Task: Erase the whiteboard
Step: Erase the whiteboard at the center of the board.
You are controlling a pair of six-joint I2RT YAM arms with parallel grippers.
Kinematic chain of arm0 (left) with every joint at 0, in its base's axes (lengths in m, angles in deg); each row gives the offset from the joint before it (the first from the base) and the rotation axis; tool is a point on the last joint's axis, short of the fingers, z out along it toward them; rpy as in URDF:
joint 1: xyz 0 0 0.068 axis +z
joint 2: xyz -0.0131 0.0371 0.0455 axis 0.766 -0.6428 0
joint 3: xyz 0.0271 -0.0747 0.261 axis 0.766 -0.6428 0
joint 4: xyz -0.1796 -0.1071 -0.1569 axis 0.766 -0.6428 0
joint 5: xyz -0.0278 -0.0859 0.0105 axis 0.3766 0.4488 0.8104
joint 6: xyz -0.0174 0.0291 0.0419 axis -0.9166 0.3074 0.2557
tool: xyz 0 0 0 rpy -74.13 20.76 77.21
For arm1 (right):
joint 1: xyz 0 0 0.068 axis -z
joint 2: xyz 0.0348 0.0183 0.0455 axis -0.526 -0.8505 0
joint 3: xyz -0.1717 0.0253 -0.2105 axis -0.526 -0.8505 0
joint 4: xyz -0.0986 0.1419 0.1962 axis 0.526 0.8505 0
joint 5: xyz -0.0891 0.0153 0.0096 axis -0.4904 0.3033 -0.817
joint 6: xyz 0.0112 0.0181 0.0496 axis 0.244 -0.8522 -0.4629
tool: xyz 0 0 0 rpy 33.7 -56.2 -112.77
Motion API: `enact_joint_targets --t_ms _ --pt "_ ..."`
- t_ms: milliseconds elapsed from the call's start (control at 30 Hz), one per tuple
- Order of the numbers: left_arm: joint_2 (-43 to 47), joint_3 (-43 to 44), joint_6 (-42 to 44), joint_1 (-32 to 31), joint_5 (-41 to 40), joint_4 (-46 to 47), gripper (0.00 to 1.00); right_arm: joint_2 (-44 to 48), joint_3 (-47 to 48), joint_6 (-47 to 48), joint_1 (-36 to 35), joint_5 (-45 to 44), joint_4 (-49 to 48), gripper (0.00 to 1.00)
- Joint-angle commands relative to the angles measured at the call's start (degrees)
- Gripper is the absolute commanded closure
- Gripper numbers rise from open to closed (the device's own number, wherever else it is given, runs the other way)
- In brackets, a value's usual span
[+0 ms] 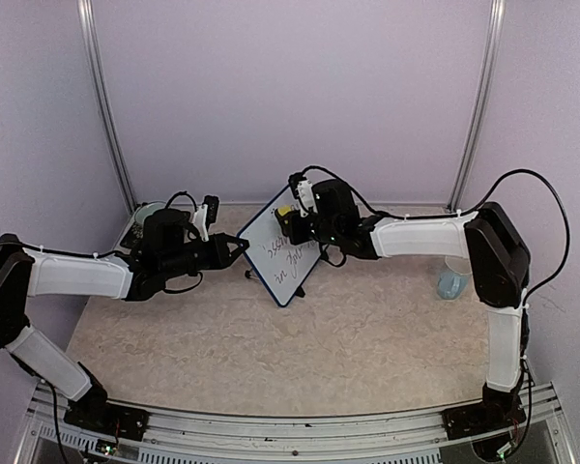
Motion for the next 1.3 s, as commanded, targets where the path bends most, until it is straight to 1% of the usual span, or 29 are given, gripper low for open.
enact_joint_targets --t_ms 0,167,300,633,767,900,1133,1267 --pt "0.16 -0.33 0.47 -1.26 5.05 0.34 1.0 -0.52 -5.69 -0.65 -0.23 1.03 -0.26 0.87" --pt "-0.09 -0.24 0.29 -1.27 5.31 0.47 1.0 0.32 -9.27 -1.07 -0.1 0.94 -0.93 0.87" --pt "0.07 -0.32 0.35 -1.23 5.25 0.46 1.0 0.51 -8.77 -1.09 0.11 1.04 -0.94 0.87" --pt "0.31 -0.33 0.55 -1.3 5.08 0.29 1.0 -1.22 2.88 1.45 0.17 0.65 2.99 0.87" --pt "0.41 -0.34 0.57 -1.23 5.09 0.17 1.0 -2.01 4.79 2.2 0.29 0.37 4.14 0.87" --pt "0.48 -0.33 0.63 -1.19 4.97 0.23 1.0 -1.81 2.17 2.09 0.55 0.33 3.76 0.87" --pt "0.35 -0.33 0.58 -1.17 4.96 0.23 1.0 0.25 -7.81 1.11 1.37 -0.63 1.29 0.87" --pt "0.18 -0.33 0.47 -1.19 5.14 0.33 1.0 1.16 -10.82 0.67 2.1 -0.39 0.5 0.87"
